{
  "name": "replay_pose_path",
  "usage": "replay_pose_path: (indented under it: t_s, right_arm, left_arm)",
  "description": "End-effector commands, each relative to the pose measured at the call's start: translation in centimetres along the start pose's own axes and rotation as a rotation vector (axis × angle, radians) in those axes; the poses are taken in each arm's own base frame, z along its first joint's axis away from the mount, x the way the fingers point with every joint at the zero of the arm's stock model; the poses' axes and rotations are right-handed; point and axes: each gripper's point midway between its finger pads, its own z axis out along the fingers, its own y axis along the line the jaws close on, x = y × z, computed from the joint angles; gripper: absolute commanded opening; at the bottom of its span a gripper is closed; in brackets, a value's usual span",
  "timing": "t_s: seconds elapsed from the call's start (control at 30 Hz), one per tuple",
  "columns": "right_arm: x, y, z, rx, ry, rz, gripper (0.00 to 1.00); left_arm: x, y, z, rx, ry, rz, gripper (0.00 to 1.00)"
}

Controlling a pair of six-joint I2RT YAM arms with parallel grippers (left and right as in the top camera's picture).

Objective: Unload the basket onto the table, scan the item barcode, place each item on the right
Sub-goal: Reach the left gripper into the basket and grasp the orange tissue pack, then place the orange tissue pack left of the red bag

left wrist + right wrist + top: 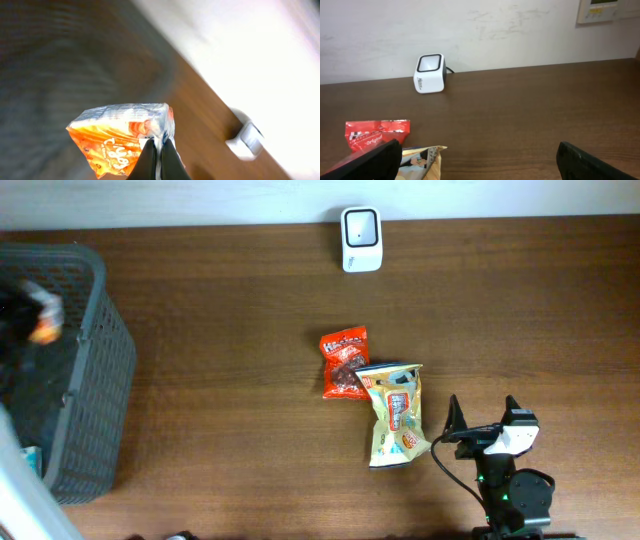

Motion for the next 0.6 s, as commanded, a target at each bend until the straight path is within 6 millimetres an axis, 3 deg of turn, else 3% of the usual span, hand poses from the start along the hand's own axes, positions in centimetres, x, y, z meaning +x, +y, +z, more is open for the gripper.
replay_pose_path:
  t_s: [0.0,0.03,0.1,0.2,0.27,0.33,0.37,0.4,0.43,0.53,0.57]
  right_arm:
    - [0.3,-0.1,0.0,0.004,0.005,0.004,0.98]
    - [0.3,0.0,0.0,0.004,0.005,0.004,0.99]
    - [0.3,-0.1,0.0,0.004,0.005,0.004,0.98]
    - [0.4,-0.1,0.0,0.004,0.006,0.004,0.98]
    - [0.4,-0.1,0.0,0.004,0.006,0.004,0.98]
    - [0.4,-0.1,0.0,0.004,0.006,0.004,0.98]
    - [0.4,-0.1,0.0,0.004,0.006,0.004,0.98]
    - [0.3,-0.1,0.0,0.004,0.005,0.004,0.99]
    - [0.4,-0.1,0.0,0.004,0.006,0.004,0.99]
    - [0.4,-0.1,0.0,0.004,0.006,0.004,0.99]
    - [0.4,-0.1,0.0,0.004,0.006,0.004,0.98]
  left_arm:
    - [6.2,-8.1,0.2,0.181,0.142,0.207,0.00]
    - [9.7,-10.6,1.1,0.220,0.228,0.291,0.00]
    - [16.2,-13.8,3.6,0.227,0.381,0.433,0.00]
    - [25.2,-16.5,8.2,0.184,0.577,0.602,0.00]
    - [30.7,-17.4,12.2,0.145,0.681,0.675,0.00]
    - [35.3,-16.9,16.0,0.084,0.770,0.723,0.02]
    - [36.2,-16.6,16.8,0.065,0.791,0.731,0.05]
    - [37.5,-15.8,18.2,0.030,0.823,0.738,0.27]
    - [38.1,-15.3,18.9,0.012,0.840,0.740,0.56]
    - [37.1,-15.8,18.7,0.049,0.829,0.796,0.64]
    - [34.8,-16.6,17.3,0.067,0.811,0.809,0.65]
